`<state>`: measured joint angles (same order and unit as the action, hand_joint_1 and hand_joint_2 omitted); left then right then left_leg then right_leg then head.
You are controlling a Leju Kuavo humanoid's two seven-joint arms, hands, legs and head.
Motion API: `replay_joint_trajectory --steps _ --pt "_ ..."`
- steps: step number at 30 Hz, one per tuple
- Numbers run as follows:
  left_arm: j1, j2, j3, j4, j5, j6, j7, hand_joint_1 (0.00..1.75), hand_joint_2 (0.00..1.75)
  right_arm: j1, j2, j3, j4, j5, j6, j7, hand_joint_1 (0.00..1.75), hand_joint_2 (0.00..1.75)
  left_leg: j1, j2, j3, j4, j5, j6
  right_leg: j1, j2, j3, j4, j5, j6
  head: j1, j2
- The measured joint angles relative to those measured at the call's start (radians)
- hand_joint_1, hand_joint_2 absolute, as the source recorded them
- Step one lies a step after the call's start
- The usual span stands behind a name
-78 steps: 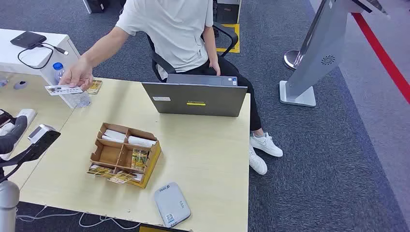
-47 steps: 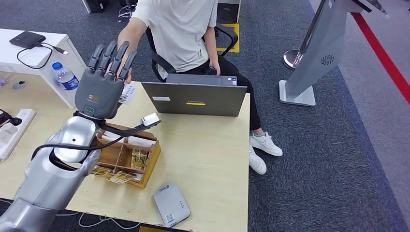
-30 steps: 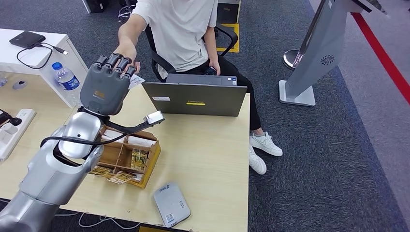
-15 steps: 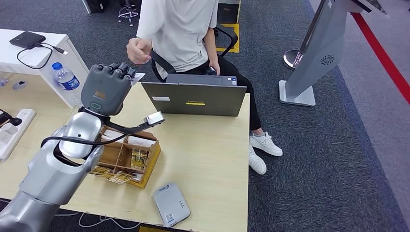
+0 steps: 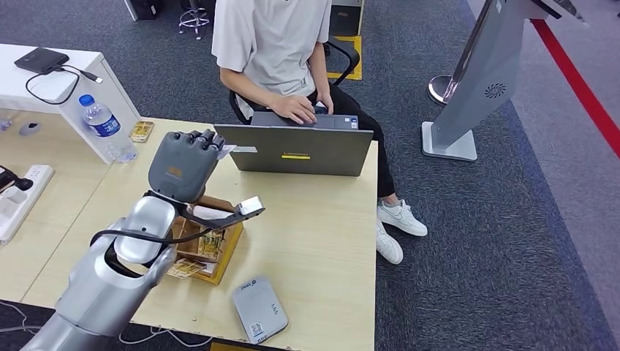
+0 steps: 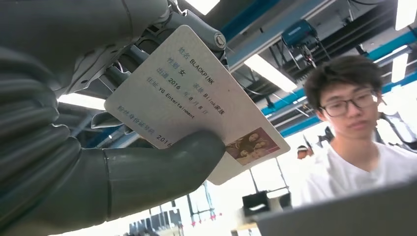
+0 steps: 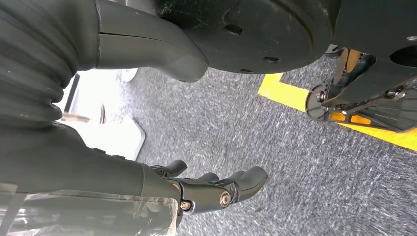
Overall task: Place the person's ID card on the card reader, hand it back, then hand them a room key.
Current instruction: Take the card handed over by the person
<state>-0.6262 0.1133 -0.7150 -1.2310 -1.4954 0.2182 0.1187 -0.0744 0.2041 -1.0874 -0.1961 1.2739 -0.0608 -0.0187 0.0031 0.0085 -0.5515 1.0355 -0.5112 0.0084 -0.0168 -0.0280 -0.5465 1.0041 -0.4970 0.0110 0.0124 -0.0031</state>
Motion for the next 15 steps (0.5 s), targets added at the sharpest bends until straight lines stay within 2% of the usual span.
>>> replay_joint_trajectory --steps 7,15 --pt "0.231 -0.044 0.001 -0.139 0.0 0.003 -0.064 1.75 1.75 0.002 0.002 -0.027 0.001 -0.034 -0.007 -0.002 0.0 1.75 0.0 0.0 -0.001 0.0 -0.001 0.0 -0.001 0.0 -0.001 0.0 -0.001 0.001 0.0 0.0" --pt "0.39 -0.09 0.0 -0.247 0.002 -0.021 -0.12 1.75 1.75 0.005 0.003 -0.052 0.001 -0.058 -0.018 -0.014 0.0 1.75 -0.001 0.0 -0.001 0.0 0.0 0.0 -0.001 -0.001 -0.002 0.0 -0.001 0.001 0.0 0.0"
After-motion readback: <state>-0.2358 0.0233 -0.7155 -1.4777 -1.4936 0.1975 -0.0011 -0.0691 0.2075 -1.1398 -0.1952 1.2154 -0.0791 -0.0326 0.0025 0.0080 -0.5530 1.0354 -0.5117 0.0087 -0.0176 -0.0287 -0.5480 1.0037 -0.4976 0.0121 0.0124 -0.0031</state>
